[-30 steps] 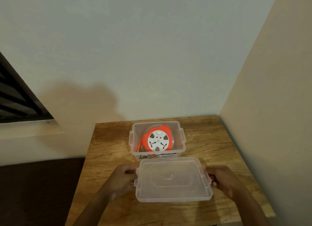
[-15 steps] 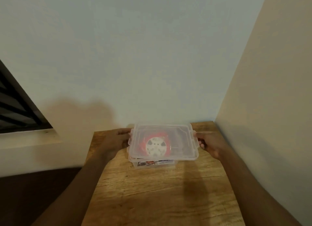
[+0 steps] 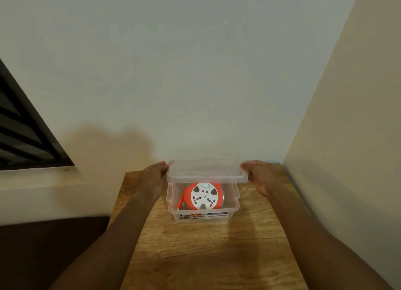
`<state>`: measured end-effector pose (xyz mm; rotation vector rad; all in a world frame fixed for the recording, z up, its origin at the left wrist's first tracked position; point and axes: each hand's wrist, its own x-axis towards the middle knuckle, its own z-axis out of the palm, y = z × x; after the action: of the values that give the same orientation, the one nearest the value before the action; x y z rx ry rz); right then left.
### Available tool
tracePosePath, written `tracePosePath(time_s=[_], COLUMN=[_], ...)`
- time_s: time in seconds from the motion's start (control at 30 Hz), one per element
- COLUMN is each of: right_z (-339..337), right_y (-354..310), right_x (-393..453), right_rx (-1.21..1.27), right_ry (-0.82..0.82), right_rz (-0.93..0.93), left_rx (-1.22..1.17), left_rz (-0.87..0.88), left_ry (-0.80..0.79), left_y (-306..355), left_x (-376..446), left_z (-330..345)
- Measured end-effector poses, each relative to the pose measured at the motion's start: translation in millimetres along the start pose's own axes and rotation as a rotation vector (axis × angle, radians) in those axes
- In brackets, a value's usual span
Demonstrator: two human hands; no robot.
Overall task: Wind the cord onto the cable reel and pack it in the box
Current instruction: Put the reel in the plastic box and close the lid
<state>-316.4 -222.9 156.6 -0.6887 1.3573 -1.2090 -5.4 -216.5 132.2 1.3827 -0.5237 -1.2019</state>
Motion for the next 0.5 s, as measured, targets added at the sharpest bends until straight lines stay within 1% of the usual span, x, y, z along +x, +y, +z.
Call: tracePosePath(time_s=[0.1,0.17,0.3,0.37,0.5], right_z=[-3,-2,-2,-1,2], right_y=[14,23,45,56,74], right_x=[13,16,16,13,10], right_rx=[-0.093,-0.203,-0.397,-0.464,-0.585], right_ry=[-0.004,0.003,0.001,0.008,0.047], right_rz=[-0.029,-0.068,-0.123,-0.140,-0.196], left_rx=[0.024,0.082,0.295,0.377,0.444], left_rz=[-0.031,-0.027,0.045,0.068,0.126], left_ry=[-0.003,0.005,0.002,0.038,0.063], left_y=[-9,-13,-28,-39,-52], left_x=[8,9,11,9,5], left_z=[-4,-6,-13,-19,-22])
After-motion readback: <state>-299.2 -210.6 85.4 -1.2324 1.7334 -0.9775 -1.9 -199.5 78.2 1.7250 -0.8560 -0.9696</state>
